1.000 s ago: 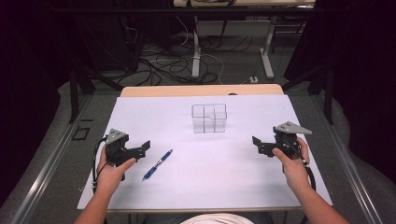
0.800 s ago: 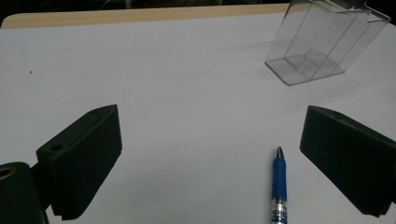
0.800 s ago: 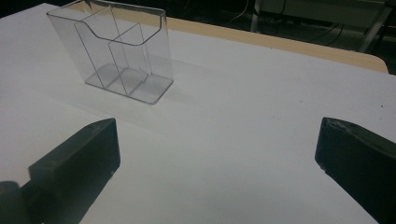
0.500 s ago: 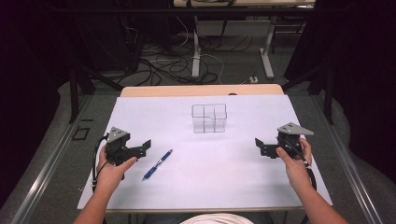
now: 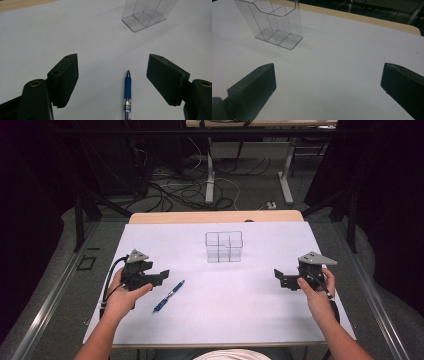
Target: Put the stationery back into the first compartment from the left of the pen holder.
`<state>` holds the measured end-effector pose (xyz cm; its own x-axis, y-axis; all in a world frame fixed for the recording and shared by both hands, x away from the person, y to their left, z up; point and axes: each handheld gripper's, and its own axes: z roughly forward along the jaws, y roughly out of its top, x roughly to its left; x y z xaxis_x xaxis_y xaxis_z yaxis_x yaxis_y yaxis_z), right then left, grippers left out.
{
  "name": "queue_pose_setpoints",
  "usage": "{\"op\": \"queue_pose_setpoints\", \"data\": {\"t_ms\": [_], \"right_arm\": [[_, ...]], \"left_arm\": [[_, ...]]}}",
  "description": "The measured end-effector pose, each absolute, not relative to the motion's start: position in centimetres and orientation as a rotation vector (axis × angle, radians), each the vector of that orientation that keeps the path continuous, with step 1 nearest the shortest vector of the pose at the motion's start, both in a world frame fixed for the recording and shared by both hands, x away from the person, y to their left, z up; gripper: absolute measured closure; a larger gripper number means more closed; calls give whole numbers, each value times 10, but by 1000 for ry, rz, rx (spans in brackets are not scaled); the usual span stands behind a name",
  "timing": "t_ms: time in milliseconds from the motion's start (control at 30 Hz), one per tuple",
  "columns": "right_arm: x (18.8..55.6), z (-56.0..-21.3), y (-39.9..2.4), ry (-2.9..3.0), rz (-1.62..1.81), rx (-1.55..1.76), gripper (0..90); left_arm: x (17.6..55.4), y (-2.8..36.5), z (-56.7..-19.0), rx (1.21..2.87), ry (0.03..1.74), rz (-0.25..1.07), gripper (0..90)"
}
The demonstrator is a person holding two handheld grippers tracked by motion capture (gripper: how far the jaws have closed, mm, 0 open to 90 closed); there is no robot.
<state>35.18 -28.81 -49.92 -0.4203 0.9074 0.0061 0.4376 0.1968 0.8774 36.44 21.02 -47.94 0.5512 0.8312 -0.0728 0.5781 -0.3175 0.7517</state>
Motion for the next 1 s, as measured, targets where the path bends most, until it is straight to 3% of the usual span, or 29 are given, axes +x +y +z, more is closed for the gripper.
{"op": "queue_pose_setpoints", "data": {"t_ms": [267, 733, 1000], "right_arm": [[353, -499, -291, 1944, 1157, 1264, 0], [356, -500, -295, 1954, 1156, 1300, 25], [357, -502, -293, 1962, 1157, 1294, 36]], "left_arm": [[375, 201, -480, 2089, 1162, 357, 307], [399, 188, -497, 2184, 1318, 101, 492], [401, 180, -509, 2234, 1317, 70, 567]]}}
